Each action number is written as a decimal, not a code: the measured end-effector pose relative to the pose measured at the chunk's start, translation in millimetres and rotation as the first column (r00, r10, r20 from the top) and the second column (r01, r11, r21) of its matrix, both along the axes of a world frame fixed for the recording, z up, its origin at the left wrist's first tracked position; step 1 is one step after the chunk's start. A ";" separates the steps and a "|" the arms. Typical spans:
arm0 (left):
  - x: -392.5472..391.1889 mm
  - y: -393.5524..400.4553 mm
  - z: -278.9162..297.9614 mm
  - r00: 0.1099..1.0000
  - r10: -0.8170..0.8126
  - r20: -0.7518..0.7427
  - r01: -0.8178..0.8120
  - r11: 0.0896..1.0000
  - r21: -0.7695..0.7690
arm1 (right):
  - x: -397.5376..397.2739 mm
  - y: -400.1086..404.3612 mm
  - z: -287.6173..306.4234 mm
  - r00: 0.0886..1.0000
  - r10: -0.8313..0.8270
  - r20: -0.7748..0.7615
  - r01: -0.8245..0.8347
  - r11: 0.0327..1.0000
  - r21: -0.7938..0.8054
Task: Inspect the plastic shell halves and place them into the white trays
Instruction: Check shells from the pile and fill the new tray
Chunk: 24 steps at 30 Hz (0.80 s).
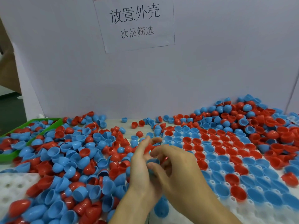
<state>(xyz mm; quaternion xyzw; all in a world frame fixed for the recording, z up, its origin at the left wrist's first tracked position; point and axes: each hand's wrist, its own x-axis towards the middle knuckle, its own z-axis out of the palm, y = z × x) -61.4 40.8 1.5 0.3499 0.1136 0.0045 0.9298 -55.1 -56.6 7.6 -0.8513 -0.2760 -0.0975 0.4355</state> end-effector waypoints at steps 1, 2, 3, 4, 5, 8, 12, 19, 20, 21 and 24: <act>-0.4 -2.3 0.4 1.000 -0.004 -0.019 0.004 1.000 -0.029 | 0.7 0.1 -0.3 0.999 -0.022 0.032 0.021 1.000 0.019; -0.5 -4.2 0.8 0.999 -0.002 -0.037 0.000 0.998 -0.061 | 1.5 -0.7 -0.6 0.998 -0.031 0.059 0.029 0.999 0.033; -0.6 -5.5 0.8 0.998 0.009 -0.055 -0.013 0.996 -0.088 | 1.9 -1.4 -0.8 0.996 -0.020 0.083 0.019 1.000 0.015; -0.2 -6.0 0.3 0.997 0.023 -0.070 -0.031 0.994 -0.109 | 2.0 -1.6 -0.7 0.994 0.014 0.108 -0.010 0.999 -0.034; 0.1 -5.8 -0.3 0.996 0.035 -0.083 -0.045 0.991 -0.128 | 1.7 -1.8 -1.5 0.990 0.062 0.130 -0.052 0.995 -0.083; 0.9 -3.0 0.3 0.995 0.026 -0.095 -0.040 0.988 -0.148 | 5.3 -4.2 -3.9 0.981 0.050 0.189 -0.050 0.999 -0.005; 2.5 -7.5 0.6 0.999 -0.006 -0.053 0.008 0.999 0.040 | 18.8 -12.4 -2.3 0.975 -0.099 0.199 0.071 0.987 0.144; -2.1 -10.3 -0.8 0.983 -0.179 -0.034 0.178 0.984 -0.028 | 25.9 -19.4 -2.5 0.990 0.055 -0.129 -0.024 0.972 0.234; -1.9 -8.8 -1.4 0.982 -0.185 -0.028 0.183 0.982 -0.048 | 23.8 -17.5 -2.6 0.989 0.080 -0.126 -0.047 0.968 0.248; -1.1 -7.5 -1.9 0.983 -0.180 -0.029 0.177 0.982 -0.069 | 21.5 -15.2 -2.2 0.987 0.101 -0.123 -0.067 0.965 0.254; 0.4 -8.2 -2.3 0.989 -0.148 -0.028 0.146 0.987 -0.070 | 20.2 -12.0 -0.7 0.975 0.135 -0.175 -0.068 0.937 0.342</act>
